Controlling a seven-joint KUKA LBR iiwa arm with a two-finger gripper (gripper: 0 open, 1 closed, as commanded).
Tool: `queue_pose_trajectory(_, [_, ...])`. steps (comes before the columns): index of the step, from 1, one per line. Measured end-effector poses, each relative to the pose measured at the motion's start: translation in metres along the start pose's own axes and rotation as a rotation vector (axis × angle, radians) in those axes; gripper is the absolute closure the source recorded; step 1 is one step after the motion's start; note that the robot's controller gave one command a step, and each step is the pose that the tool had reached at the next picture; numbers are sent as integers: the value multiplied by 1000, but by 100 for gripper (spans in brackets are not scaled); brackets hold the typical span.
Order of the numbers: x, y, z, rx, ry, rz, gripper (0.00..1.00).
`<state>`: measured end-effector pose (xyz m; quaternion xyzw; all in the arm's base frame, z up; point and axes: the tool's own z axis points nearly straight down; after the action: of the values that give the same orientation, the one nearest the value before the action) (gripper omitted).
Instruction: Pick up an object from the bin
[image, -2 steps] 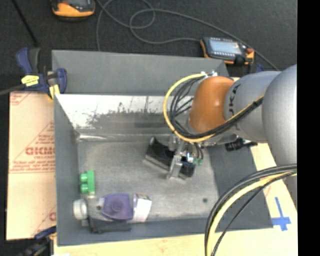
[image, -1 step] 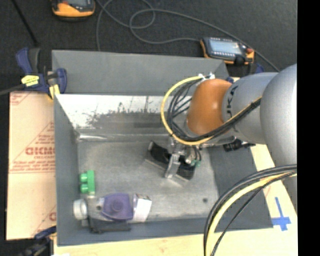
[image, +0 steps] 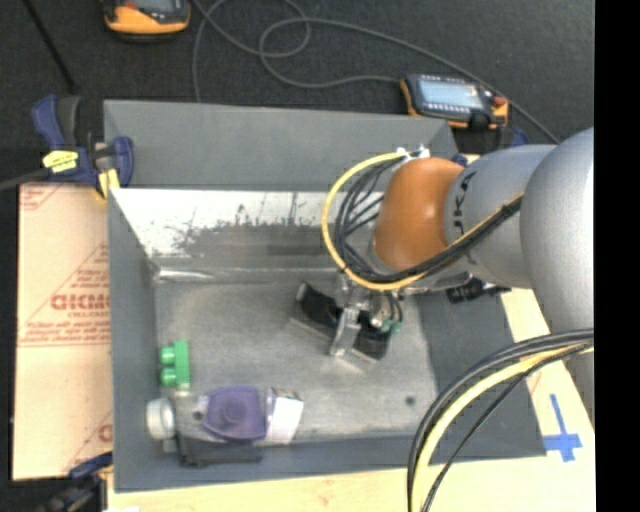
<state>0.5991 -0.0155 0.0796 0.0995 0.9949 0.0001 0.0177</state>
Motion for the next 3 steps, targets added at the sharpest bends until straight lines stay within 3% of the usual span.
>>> queue_pose_trajectory(1, [0,0,-2,0,3,0,100])
queue_pose_trajectory(3, [2,0,-29,2,32,-1,100])
